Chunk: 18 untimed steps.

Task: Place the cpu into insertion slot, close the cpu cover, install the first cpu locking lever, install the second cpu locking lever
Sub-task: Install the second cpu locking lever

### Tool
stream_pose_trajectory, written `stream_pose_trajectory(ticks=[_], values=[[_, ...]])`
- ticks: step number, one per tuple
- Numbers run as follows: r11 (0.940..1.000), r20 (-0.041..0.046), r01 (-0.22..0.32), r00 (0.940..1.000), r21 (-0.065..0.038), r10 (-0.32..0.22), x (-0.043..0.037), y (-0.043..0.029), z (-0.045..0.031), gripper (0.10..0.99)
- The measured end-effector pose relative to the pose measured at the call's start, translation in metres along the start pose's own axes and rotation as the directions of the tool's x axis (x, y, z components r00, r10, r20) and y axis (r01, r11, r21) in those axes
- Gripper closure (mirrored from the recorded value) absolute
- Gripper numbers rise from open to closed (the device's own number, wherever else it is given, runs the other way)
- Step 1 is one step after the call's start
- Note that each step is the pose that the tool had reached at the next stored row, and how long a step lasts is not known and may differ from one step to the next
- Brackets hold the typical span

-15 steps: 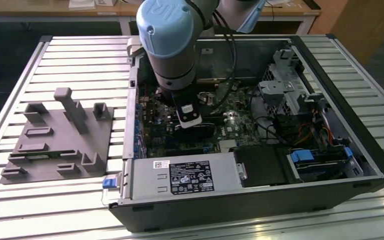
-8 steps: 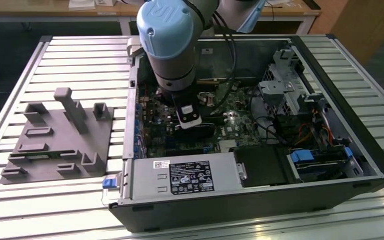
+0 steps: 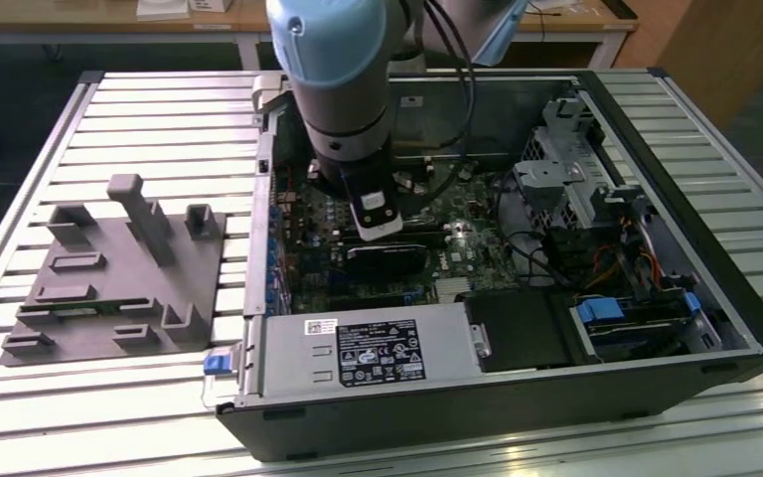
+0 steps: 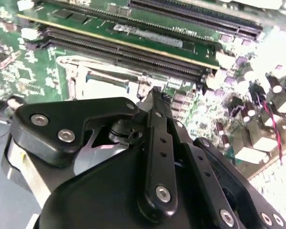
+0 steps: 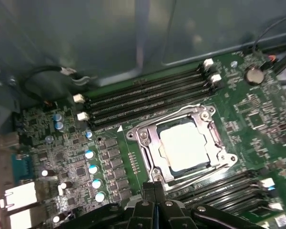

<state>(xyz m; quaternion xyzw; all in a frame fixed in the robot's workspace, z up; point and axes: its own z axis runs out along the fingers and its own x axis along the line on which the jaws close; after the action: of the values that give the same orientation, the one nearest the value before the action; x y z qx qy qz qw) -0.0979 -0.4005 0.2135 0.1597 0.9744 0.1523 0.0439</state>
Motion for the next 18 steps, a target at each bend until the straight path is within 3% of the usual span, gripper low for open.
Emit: stream_pose_trajectory(ticks=[5, 11, 14, 18], values=[[1.0000, 0.0019, 0.000, 1.0000, 0.005, 0.000, -0.0024, 0.0032, -0.0066, 0.980], [0.9980, 0.0215, 0.003, 0.9998, 0.063, -0.004, -0.0078, 0.0074, -0.0051, 0.980], [0.9971, 0.0254, 0.004, 0.9997, 0.076, -0.006, -0.0096, 0.0121, -0.0035, 0.980], [0.9964, 0.0282, 0.005, 0.9996, 0.084, -0.007, -0.0134, 0.0206, 0.0002, 0.980]])
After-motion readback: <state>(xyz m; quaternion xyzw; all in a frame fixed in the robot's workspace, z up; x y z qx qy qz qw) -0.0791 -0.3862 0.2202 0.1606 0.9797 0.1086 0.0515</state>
